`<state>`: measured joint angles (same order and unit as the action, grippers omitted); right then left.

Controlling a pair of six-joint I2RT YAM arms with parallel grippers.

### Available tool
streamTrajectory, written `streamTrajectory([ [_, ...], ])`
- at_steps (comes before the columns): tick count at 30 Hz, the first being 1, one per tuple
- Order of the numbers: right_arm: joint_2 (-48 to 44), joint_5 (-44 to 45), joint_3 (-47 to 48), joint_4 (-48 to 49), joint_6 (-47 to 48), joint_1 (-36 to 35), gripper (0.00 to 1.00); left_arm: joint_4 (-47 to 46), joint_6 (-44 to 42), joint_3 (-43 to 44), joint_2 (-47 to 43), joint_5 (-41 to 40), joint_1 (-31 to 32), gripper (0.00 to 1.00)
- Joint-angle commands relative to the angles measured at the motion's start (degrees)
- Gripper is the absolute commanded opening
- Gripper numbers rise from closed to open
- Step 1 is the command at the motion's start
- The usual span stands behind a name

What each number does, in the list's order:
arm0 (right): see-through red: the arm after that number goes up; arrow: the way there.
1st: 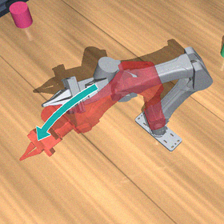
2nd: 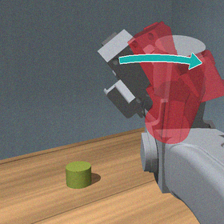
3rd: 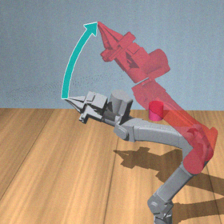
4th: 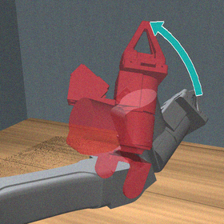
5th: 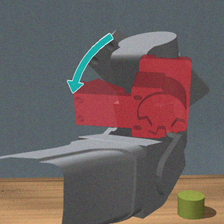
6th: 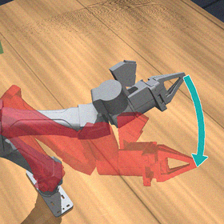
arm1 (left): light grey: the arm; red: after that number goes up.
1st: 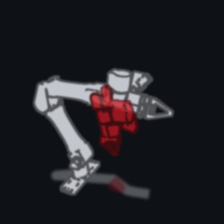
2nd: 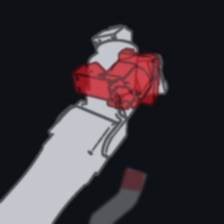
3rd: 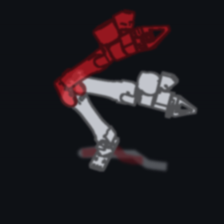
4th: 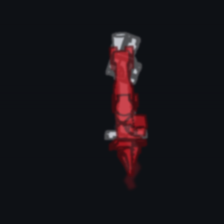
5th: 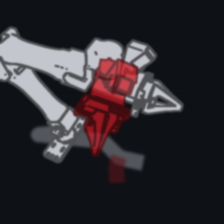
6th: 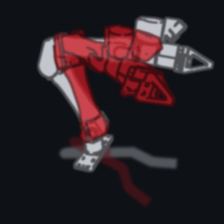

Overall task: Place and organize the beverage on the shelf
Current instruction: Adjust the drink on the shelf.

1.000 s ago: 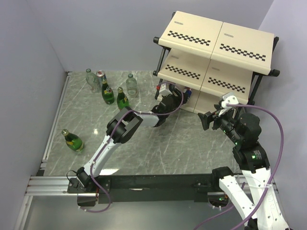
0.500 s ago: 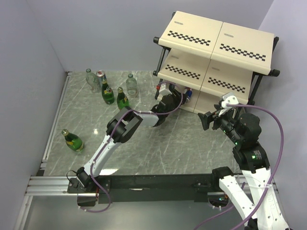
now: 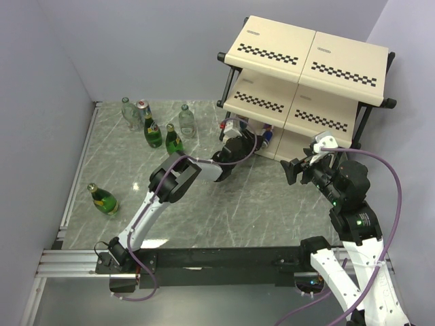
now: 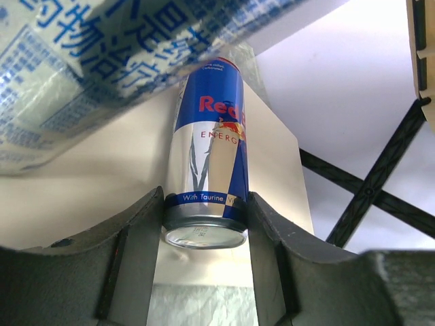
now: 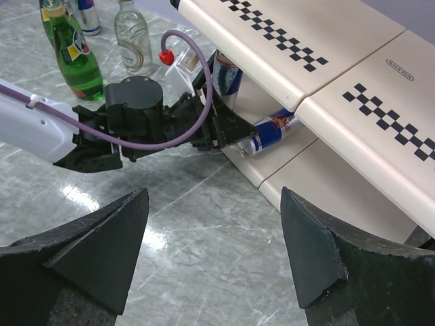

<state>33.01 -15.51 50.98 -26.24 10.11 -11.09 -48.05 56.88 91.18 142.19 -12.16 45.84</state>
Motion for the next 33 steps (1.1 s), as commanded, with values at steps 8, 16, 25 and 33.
streamTrajectory([
  [8,-0.8,0.7,-0.4,2.0,0.1,-0.3,0.84,-1.0,-1.5,-7.5,-8.5,3.0,1.3,0.41],
  [16,-1.0,0.7,-0.6,2.1,0.1,-0.4,0.85,-1.3,-2.1,-13.0,-12.8,4.0,1.9,0.4],
  [25,-1.1,0.7,-0.7,2.2,0.1,-0.3,0.85,-3.0,-4.0,-21.8,-18.6,3.5,3.5,0.4],
  [33,-1.2,0.5,-0.9,2.2,0.1,-0.2,0.85,-3.4,-7.8,-29.6,-23.1,2.4,6.0,0.41],
])
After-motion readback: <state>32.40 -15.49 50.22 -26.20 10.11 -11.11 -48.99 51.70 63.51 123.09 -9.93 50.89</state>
